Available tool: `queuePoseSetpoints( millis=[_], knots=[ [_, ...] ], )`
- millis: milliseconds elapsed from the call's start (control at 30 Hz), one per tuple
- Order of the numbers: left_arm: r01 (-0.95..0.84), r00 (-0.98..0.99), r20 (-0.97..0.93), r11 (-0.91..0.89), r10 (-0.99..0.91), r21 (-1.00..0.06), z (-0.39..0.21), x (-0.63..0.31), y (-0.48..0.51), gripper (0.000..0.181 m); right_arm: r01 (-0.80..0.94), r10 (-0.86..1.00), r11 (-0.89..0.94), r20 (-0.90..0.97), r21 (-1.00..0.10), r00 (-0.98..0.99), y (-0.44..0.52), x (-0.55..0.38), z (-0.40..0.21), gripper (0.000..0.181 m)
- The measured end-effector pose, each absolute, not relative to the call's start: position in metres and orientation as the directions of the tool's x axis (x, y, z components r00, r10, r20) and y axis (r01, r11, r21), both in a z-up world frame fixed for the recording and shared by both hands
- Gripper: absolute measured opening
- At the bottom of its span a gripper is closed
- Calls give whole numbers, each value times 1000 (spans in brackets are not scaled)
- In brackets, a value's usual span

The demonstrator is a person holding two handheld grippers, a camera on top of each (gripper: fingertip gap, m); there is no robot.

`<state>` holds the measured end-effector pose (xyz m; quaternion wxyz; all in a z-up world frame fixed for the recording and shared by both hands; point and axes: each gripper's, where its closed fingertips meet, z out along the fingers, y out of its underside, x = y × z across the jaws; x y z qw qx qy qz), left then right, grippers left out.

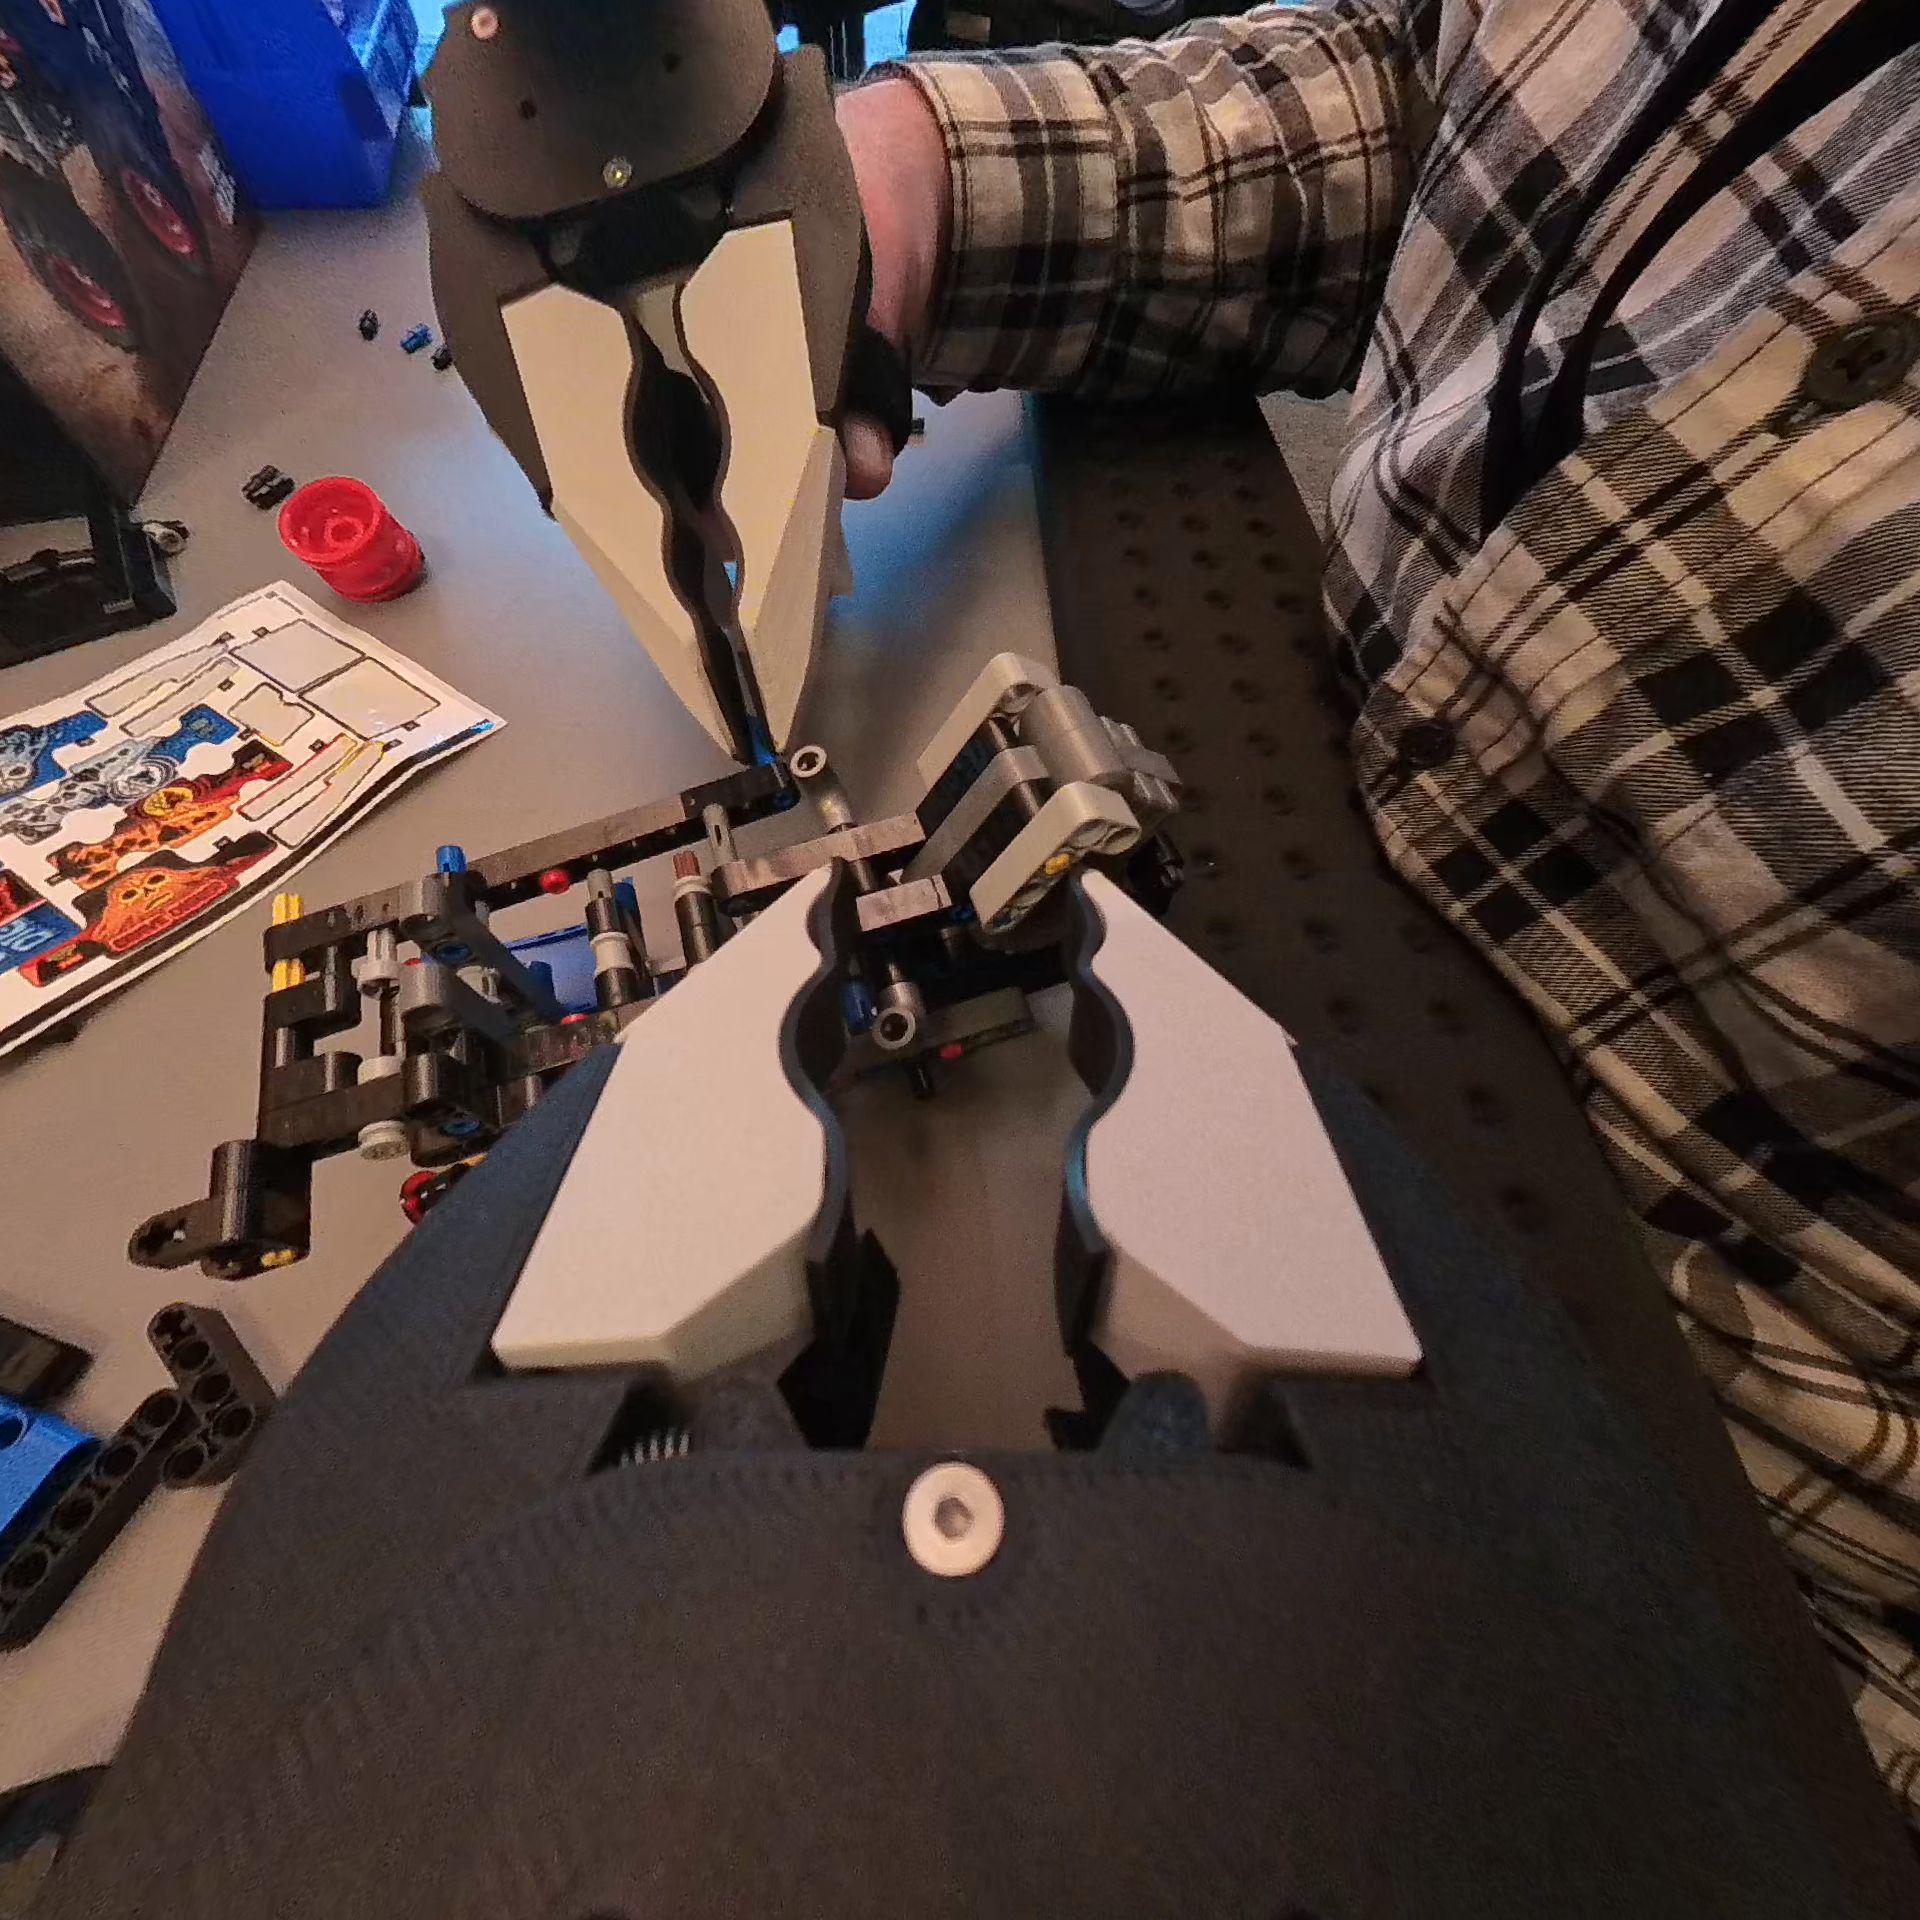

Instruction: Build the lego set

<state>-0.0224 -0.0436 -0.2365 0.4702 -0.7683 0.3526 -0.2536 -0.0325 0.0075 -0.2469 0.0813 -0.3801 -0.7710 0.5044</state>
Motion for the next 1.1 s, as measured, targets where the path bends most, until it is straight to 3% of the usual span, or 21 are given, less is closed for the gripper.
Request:
queuePoseSetpoints(
  millis=[733,1100],
  knots=[
    [-293,627,63,-311,-776,-904,-243,-30,-38,39,478,599,170,-295,-862,-745,-3,-30,-240,0],
    [-263,648,71,-310,-758,-914,-236,-38,-37,47,479,664,143,-275,-866,-695,17,-40,-238,2]
  ],
)
